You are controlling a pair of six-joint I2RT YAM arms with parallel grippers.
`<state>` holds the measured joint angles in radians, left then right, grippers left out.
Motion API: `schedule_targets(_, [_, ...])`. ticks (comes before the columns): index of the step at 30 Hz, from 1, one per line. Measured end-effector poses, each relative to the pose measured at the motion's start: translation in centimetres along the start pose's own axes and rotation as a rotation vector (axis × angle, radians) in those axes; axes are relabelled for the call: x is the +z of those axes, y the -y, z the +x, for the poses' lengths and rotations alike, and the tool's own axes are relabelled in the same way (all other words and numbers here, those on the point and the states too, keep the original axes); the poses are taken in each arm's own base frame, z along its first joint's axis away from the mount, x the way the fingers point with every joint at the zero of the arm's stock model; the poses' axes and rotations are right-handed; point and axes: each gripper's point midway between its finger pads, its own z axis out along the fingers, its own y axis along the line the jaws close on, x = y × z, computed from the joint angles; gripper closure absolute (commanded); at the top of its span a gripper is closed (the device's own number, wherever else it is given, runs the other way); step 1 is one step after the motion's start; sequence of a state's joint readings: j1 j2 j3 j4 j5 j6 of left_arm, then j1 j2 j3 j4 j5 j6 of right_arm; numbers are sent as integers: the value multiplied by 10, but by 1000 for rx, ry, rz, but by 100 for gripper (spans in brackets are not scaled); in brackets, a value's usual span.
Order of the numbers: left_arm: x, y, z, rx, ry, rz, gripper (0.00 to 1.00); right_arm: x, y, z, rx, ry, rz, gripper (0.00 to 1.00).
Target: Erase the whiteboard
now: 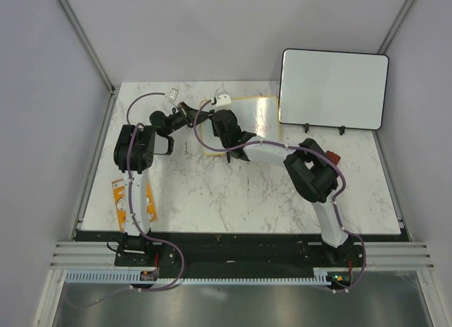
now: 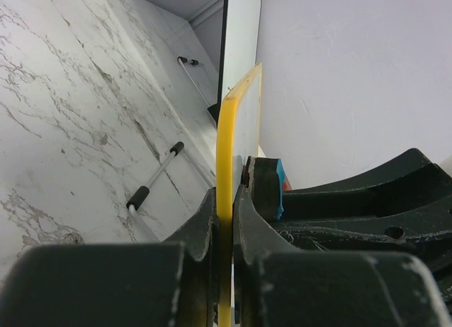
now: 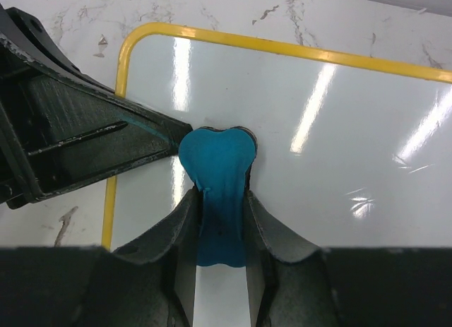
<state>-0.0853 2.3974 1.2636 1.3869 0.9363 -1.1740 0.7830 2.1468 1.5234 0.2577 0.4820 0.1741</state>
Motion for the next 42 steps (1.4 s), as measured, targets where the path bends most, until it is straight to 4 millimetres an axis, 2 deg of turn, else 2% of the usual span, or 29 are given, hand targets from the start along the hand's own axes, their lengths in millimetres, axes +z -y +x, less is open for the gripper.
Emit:
schedule_targets(12, [0, -2, 0, -9, 7, -10, 98, 4, -5, -1, 69, 11, 7, 100])
schedule_targets(27, [0, -4, 0, -18, 9, -18, 98, 6, -6, 1, 56, -15, 58, 100])
schedule_targets(34, [2, 0, 2, -6, 1, -3, 98, 2, 8, 2, 143, -15, 72, 100])
schedule_targets(42, [4, 3, 4, 2, -1, 6, 98, -17, 43, 18, 243, -62, 100, 100])
